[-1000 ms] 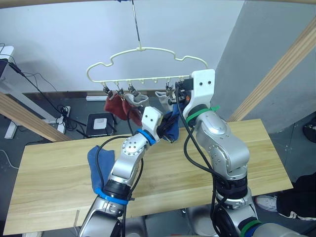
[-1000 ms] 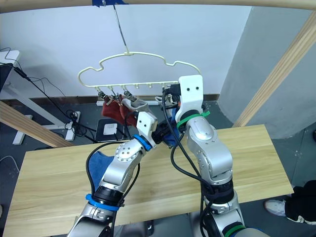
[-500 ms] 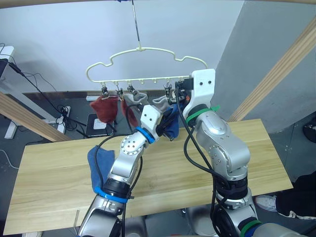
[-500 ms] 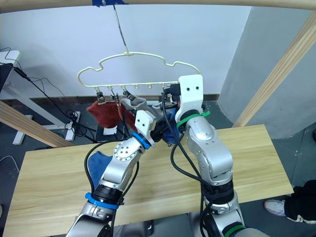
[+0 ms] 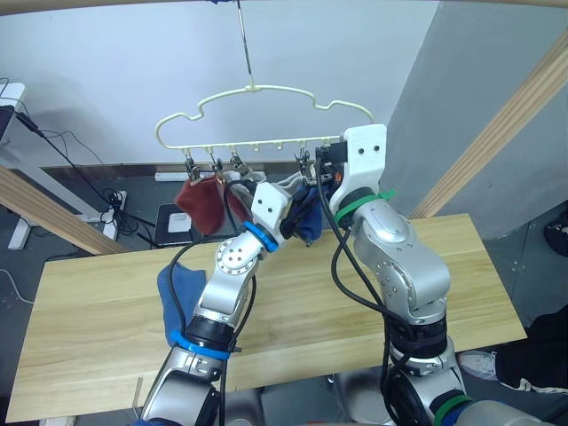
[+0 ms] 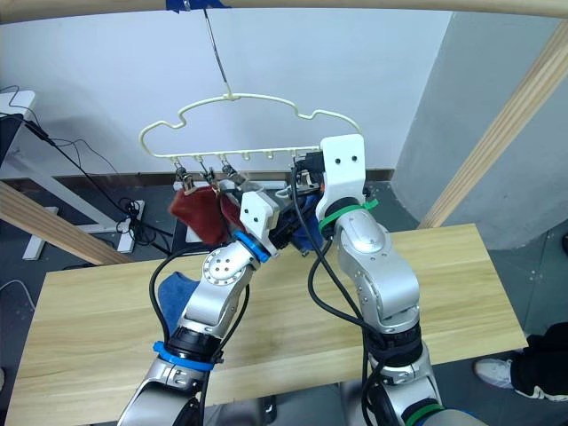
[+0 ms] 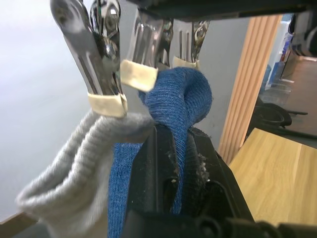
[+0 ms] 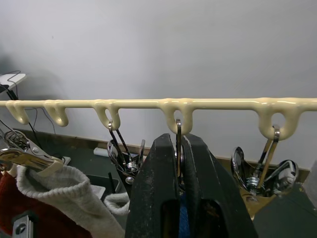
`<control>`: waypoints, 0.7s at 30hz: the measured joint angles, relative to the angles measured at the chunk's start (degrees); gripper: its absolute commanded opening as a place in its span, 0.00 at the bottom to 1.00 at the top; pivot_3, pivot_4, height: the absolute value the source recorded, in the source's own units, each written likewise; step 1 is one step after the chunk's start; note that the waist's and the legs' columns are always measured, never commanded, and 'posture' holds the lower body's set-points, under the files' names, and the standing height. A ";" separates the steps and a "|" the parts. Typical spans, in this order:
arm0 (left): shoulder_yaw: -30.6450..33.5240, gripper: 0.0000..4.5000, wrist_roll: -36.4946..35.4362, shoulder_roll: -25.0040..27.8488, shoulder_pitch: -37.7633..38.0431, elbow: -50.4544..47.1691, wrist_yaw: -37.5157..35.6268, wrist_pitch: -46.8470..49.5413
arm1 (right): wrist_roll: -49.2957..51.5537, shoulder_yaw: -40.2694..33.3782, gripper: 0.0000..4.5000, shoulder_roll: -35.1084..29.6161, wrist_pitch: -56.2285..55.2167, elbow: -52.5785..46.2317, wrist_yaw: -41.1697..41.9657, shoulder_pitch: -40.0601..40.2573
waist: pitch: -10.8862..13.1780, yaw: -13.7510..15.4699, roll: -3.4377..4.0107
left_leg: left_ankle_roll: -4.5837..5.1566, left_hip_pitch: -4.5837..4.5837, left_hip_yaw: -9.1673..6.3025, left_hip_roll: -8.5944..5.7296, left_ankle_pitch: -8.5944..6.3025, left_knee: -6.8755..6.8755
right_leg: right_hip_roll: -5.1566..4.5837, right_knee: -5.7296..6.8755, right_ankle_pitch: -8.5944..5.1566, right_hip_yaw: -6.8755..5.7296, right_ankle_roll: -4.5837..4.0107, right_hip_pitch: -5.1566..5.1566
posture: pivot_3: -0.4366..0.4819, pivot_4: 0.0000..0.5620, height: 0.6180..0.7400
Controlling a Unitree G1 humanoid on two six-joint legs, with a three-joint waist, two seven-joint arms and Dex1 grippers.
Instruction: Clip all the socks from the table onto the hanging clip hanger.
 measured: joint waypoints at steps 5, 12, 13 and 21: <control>0.02 0.00 0.02 0.00 -0.03 0.07 0.15 0.00 | 0.00 0.05 0.36 0.05 -0.06 -0.12 0.00 0.54 | 0.00 -0.02 0.00 | 0.00 0.00 0.00 0.00 0.00 0.00 | 0.00 0.00 0.00 0.00 0.00 0.00 | 0.22 0.48 1.00; 0.23 0.00 0.00 -0.04 -0.08 0.16 0.08 -0.32 | 3.29 -0.20 0.53 -0.83 2.47 -4.44 3.89 2.40 | 0.00 -0.01 0.00 | 0.00 0.00 -0.01 0.00 0.00 0.00 | 0.00 -0.01 0.00 -0.01 0.00 0.01 | 0.22 0.48 1.00; 0.37 0.00 -0.18 -0.04 -0.07 0.16 -0.06 -0.18 | 4.43 -0.31 0.53 -1.62 3.01 -5.36 5.18 2.75 | 0.00 0.00 0.00 | 0.00 0.00 -0.02 0.00 0.00 0.00 | 0.00 -0.01 0.00 -0.02 0.00 0.01 | 0.22 0.48 1.00; 1.00 0.59 -2.08 1.03 0.18 -0.13 -2.51 3.25 | 12.16 -0.39 0.53 -9.87 6.39 -14.31 13.95 7.56 | 0.00 -0.28 0.00 | 0.01 0.02 -0.05 -0.01 0.00 0.01 | 0.02 0.00 0.00 -0.04 0.01 0.06 | 0.22 0.48 1.00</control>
